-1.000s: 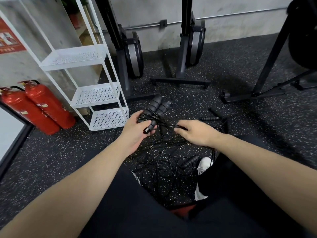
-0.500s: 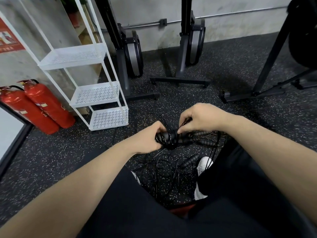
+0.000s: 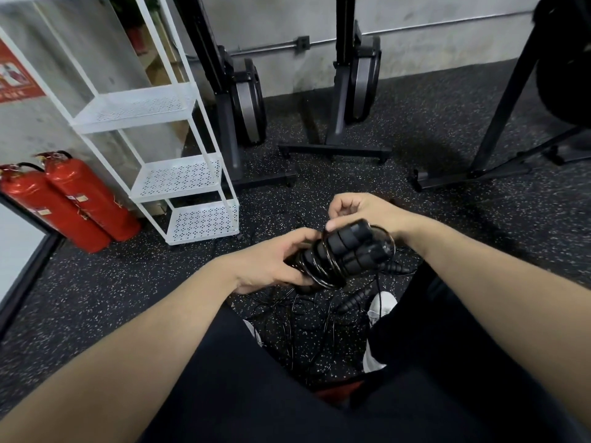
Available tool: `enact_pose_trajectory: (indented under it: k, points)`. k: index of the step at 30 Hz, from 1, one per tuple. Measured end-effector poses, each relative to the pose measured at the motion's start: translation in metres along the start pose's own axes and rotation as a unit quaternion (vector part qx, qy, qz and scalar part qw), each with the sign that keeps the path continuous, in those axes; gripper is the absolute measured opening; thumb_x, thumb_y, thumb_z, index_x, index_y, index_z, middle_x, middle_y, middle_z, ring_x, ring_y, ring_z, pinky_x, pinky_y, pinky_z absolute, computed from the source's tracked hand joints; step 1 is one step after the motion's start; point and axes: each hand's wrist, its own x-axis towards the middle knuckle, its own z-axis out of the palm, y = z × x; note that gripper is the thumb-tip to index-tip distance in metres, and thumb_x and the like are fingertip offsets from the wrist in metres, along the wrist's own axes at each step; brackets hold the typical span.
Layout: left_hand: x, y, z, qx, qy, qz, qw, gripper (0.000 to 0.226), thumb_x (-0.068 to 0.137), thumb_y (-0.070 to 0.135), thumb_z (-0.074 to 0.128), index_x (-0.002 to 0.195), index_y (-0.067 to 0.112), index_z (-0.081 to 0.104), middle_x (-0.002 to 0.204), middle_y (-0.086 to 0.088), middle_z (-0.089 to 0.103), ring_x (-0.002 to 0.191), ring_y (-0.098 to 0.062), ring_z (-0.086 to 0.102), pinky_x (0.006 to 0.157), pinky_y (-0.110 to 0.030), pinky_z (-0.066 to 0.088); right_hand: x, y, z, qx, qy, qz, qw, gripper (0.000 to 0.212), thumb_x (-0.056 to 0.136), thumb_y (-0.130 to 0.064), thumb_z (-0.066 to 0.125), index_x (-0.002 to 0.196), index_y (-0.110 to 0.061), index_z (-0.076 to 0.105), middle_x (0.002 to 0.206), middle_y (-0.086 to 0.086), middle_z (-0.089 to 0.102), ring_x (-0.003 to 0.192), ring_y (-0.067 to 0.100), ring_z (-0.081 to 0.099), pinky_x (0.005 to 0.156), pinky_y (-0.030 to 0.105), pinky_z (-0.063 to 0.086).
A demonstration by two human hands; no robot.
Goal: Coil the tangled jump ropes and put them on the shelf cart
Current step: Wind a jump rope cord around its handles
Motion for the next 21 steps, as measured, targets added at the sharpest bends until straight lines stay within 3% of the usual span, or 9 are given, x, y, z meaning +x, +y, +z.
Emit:
enact_pose_trajectory:
  k: [3,5,8,10,12,13,16,21]
  points:
    - [-0.002,0.002,0.000,-0.107,0.004,0.011,0.994,0.067,0.085,-0.020,0.064,0.135,0.023,0.053,0.126,0.003,0.068,0.115,-0.023,0.068,0.105,-0.055,0.051,0.000,0.015,0.003,0.025,0.016,0.007,1.000,0.012,0.092,-0.014,0.068,0.081,-0.014,0.063,0.072,-0.013,0.068,0.067,0.000,0.062,0.068,0.025,0.048]
    - [-0.001,0.000,-0.001,-0.161,0.014,0.021,0.987,0.065,0.085,-0.020,0.063,0.137,0.017,0.049,0.125,-0.005,0.068,0.111,-0.036,0.070,0.101,-0.063,0.051,-0.003,0.023,0.010,0.017,0.059,0.009,0.998,0.019,0.098,-0.016,0.061,0.081,-0.011,0.067,0.081,-0.006,0.073,0.078,0.003,0.064,0.074,0.031,0.052]
    - [0.001,-0.003,-0.002,-0.220,0.036,0.035,0.974,0.059,0.082,-0.016,0.067,0.130,0.015,0.051,0.118,-0.009,0.071,0.115,-0.045,0.067,0.096,-0.069,0.052,-0.004,0.034,0.022,0.019,0.107,0.013,0.994,0.023,0.098,-0.023,0.062,0.098,-0.002,0.072,0.104,0.016,0.073,0.095,0.020,0.057,0.100,0.058,0.047]
    - [0.002,-0.004,0.000,-0.239,0.058,0.040,0.969,0.053,0.086,-0.019,0.063,0.126,0.014,0.051,0.115,-0.010,0.070,0.113,-0.046,0.068,0.090,-0.067,0.055,-0.002,0.042,0.026,0.001,0.121,0.031,0.992,0.016,0.101,-0.019,0.060,0.098,-0.010,0.073,0.096,0.003,0.075,0.089,0.015,0.060,0.100,0.054,0.049]
    - [0.003,-0.005,0.002,-0.249,0.088,0.036,0.964,0.049,0.088,-0.022,0.058,0.122,0.013,0.049,0.117,-0.013,0.066,0.106,-0.044,0.071,0.083,-0.061,0.060,-0.003,0.044,0.029,-0.070,0.116,0.028,0.990,0.020,0.105,-0.015,0.052,0.103,-0.024,0.071,0.088,-0.019,0.074,0.078,-0.006,0.062,0.086,0.030,0.053]
    - [0.004,-0.006,0.003,-0.251,0.103,0.033,0.962,0.049,0.088,-0.022,0.058,0.122,0.013,0.048,0.119,-0.015,0.065,0.104,-0.045,0.071,0.082,-0.061,0.060,-0.003,0.046,0.030,-0.107,0.117,0.019,0.987,0.020,0.106,-0.017,0.051,0.110,-0.028,0.067,0.091,-0.021,0.072,0.077,-0.010,0.060,0.082,0.024,0.049]
    - [0.005,-0.011,0.000,-0.251,0.154,0.013,0.955,0.051,0.087,-0.019,0.062,0.123,0.013,0.046,0.121,-0.018,0.068,0.106,-0.049,0.070,0.091,-0.067,0.055,-0.006,0.051,0.029,-0.190,0.113,0.030,0.975,0.004,0.103,-0.033,0.055,0.105,-0.033,0.059,0.092,-0.011,0.067,0.076,0.004,0.056,0.075,0.031,0.046]
    - [0.008,-0.018,-0.006,-0.215,0.228,-0.022,0.949,0.046,0.089,-0.015,0.063,0.119,0.014,0.045,0.119,-0.017,0.065,0.086,-0.038,0.073,0.081,-0.058,0.061,-0.008,0.051,0.031,-0.229,0.104,0.034,0.967,0.009,0.099,-0.040,0.062,0.094,-0.033,0.063,0.078,-0.015,0.064,0.056,-0.006,0.050,0.065,0.025,0.040]
